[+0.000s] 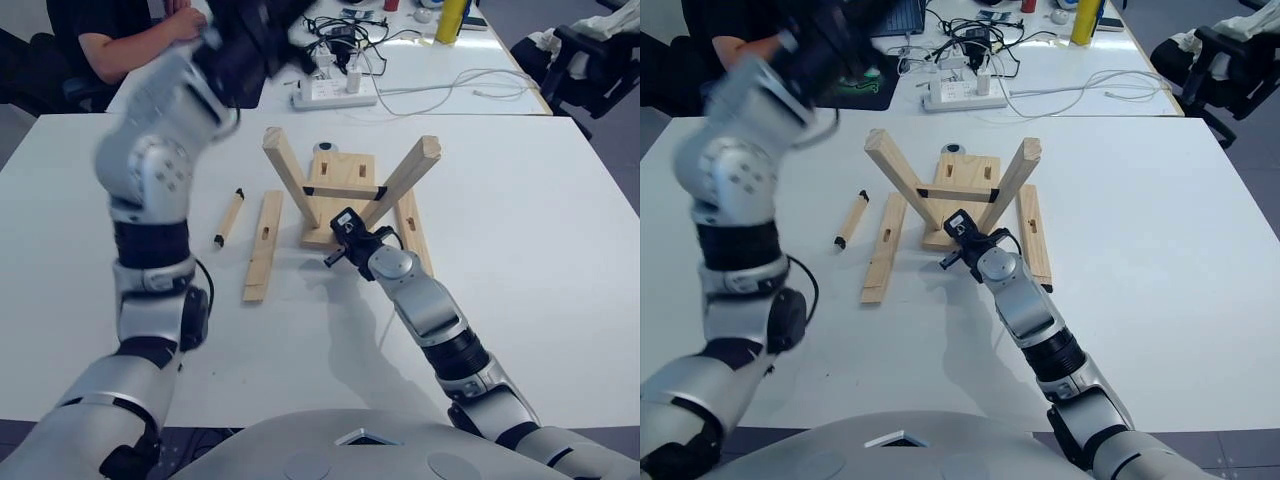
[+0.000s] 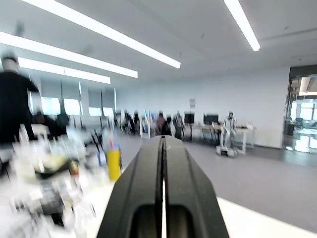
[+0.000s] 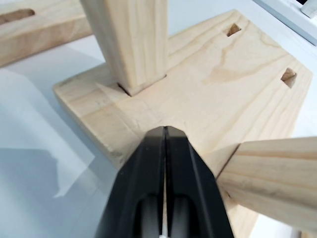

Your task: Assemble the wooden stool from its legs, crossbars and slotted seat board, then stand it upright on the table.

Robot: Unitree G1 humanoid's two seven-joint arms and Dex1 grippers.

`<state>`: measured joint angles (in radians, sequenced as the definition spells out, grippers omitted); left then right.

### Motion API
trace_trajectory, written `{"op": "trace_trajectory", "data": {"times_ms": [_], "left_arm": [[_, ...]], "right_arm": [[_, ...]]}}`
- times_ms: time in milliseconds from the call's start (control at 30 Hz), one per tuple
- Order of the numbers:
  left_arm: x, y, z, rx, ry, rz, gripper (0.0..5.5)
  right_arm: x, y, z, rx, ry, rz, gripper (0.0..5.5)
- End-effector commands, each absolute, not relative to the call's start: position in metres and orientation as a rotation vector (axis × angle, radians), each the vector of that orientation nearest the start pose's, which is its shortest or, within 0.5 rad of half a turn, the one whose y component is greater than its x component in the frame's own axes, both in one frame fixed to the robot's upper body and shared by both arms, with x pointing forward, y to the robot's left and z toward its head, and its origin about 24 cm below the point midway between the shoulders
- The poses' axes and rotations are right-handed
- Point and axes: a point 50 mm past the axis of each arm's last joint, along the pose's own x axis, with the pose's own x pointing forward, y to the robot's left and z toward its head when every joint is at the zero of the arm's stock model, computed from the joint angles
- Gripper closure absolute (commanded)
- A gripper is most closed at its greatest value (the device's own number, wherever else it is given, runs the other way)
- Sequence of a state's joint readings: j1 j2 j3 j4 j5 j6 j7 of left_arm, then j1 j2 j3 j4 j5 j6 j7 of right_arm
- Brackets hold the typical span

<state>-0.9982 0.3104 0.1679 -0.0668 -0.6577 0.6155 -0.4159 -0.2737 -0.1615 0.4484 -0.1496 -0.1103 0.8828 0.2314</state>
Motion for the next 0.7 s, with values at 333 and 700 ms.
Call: {"op": "trace_trajectory", "data": {"times_ms": [333, 700], "left_arm": [[0.325, 0.1, 0.174, -0.211, 0.04, -0.867, 5.48], [0.324, 0.117, 0.291, -0.169, -0.363, -0.82, 5.48]], "right_arm": [[0.229, -0.078, -0.009, -0.403, 0.846, 0.615, 5.5], [0.227, -0.08, -0.012, -0.395, 0.855, 0.601, 5.5]]}}
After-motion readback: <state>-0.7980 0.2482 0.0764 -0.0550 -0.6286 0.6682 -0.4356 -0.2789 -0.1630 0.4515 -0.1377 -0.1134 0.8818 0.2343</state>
